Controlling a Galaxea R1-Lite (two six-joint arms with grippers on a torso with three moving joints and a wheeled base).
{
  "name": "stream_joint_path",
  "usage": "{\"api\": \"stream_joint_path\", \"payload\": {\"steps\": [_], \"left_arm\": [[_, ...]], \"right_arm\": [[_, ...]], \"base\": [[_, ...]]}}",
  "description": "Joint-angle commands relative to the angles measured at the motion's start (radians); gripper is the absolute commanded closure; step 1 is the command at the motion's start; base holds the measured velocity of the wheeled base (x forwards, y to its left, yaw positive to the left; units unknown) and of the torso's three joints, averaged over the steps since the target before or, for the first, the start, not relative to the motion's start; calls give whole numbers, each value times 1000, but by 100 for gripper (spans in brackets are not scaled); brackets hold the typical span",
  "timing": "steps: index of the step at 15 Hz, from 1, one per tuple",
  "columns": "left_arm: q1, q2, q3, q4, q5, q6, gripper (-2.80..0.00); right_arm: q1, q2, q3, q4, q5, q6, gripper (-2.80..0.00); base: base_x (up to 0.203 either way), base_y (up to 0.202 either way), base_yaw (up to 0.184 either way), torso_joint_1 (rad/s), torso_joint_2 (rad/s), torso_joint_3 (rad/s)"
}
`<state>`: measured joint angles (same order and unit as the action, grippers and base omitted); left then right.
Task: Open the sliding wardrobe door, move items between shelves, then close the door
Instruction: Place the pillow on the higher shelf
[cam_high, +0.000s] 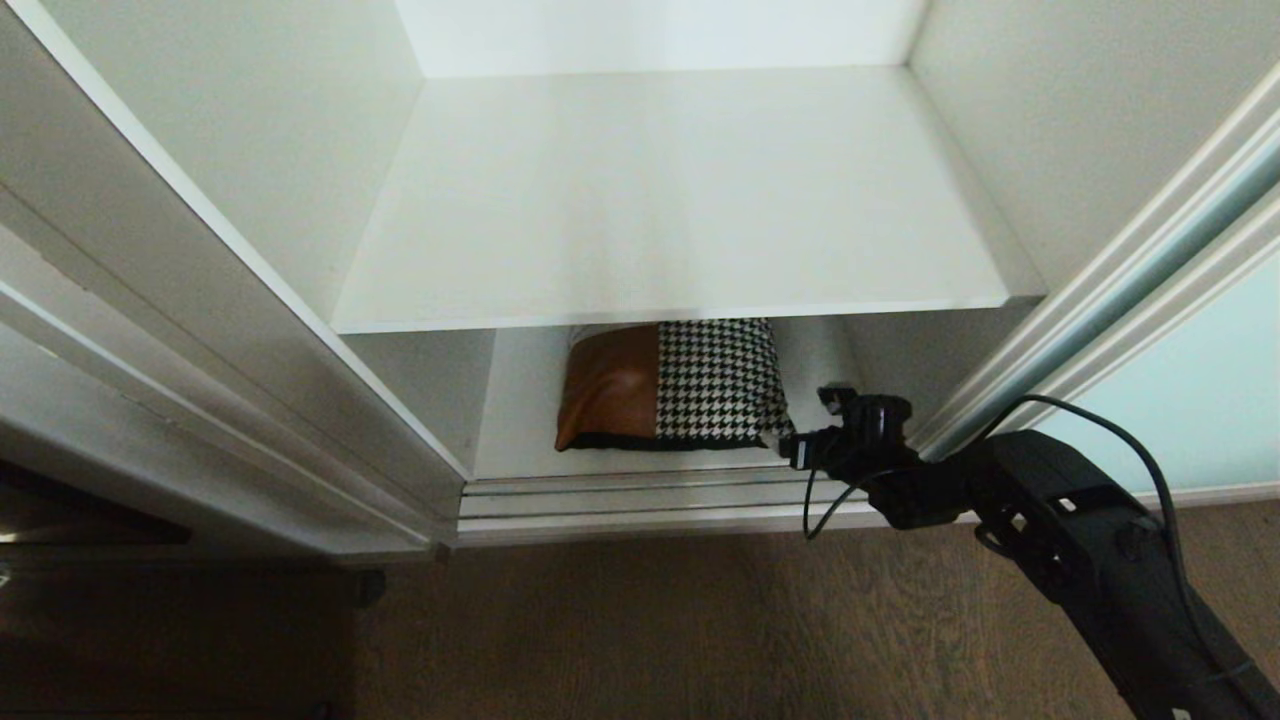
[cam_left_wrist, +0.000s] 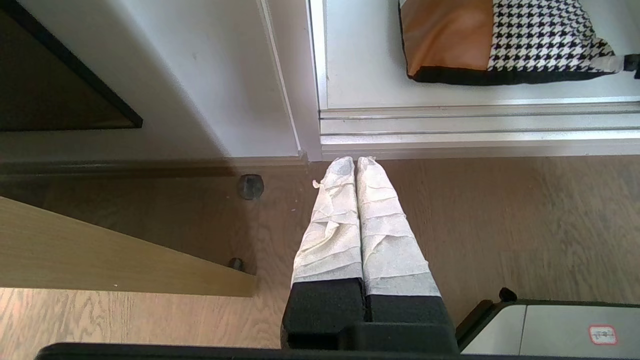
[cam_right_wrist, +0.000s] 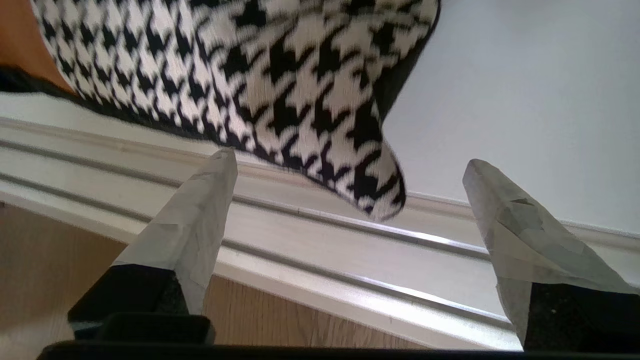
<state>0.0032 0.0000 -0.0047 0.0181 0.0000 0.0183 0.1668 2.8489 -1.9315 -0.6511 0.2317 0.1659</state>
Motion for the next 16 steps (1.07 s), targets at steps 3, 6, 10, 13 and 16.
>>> {"api": "stream_joint_path", "payload": {"steps": [3,6,10,13,16], "left_arm": [[0,2,0,-1,0,0,0],[0,2,0,0,0,0,0],[1,2,0,0,0,1,0],[1,2,0,0,0,1,0],[0,2,0,0,0,2,0]], "right_arm": [[0,-3,0,-19,1,6,-280],[0,4,0,-18,0,7,-280],[2,10,0,-7,0,24,-280],[8,13,-1,18,0,37,0],[8,21,-1,14,5,38,0]], "base": [[0,0,0,0,0,0],[0,0,0,0,0,0],[0,0,0,0,0,0],[0,0,0,0,0,0],[0,0,0,0,0,0]]}}
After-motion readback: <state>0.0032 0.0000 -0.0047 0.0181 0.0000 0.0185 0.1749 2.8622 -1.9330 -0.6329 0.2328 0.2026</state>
